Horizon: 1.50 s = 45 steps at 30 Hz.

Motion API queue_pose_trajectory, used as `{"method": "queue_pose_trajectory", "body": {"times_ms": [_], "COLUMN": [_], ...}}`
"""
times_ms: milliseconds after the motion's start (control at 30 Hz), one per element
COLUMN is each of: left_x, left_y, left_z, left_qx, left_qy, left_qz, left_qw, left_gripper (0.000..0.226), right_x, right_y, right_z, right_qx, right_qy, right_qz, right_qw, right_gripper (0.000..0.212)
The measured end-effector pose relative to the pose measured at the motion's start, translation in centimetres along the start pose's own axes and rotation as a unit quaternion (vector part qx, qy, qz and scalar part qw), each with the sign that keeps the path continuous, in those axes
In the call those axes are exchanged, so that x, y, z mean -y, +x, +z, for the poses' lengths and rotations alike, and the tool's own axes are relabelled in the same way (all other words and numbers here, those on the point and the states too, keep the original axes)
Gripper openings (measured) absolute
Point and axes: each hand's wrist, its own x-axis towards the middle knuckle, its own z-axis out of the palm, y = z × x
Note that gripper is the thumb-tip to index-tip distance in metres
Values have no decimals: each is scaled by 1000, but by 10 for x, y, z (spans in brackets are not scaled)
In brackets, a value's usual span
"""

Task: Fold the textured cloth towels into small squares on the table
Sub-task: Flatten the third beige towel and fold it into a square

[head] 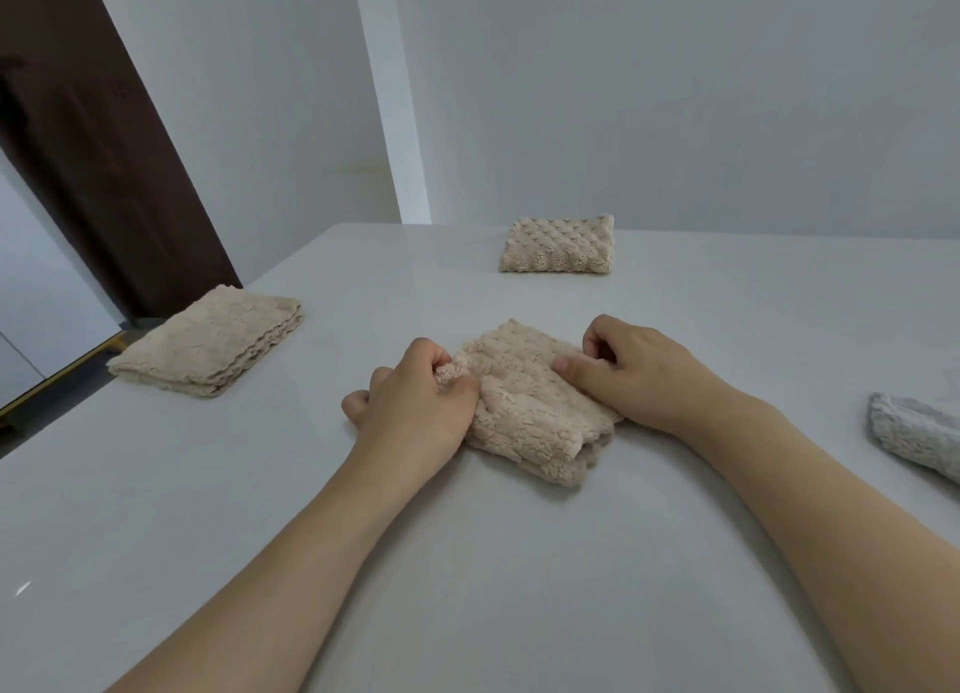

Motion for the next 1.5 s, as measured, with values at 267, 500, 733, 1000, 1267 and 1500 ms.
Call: {"method": "queue_pose_trajectory", "body": {"times_ms": [267,500,733,1000,1267,1500], "left_x": [-9,-5,-3,8,1,-28], "left_y": [-9,-10,-10,3,-6,-54], "left_z": [-4,-1,-2,3,-10,11], "left_qx": [34,-11,-66,-13,-109,-5], "left_qy": [32,58,69,26,193,131], "left_qz": [-12,25,109,64,168,343], "left_qw": [999,998,989,998,961,930], "left_gripper": [25,21,40,16,9,29], "right_x": [2,-1,4,7,-1,-12], "right_y": [3,2,4,4,4,17], "right_z": [0,-2,0,-3,2,11], "right_qx": [-2,9,-13,13,-30,-58], "right_qy": [-24,29,-47,-100,-12,-58], "right_qz": [5,20,15,17,4,-33], "right_qw": [1000,999,999,995,999,996], "right_gripper": [60,55,45,66,64,67]}}
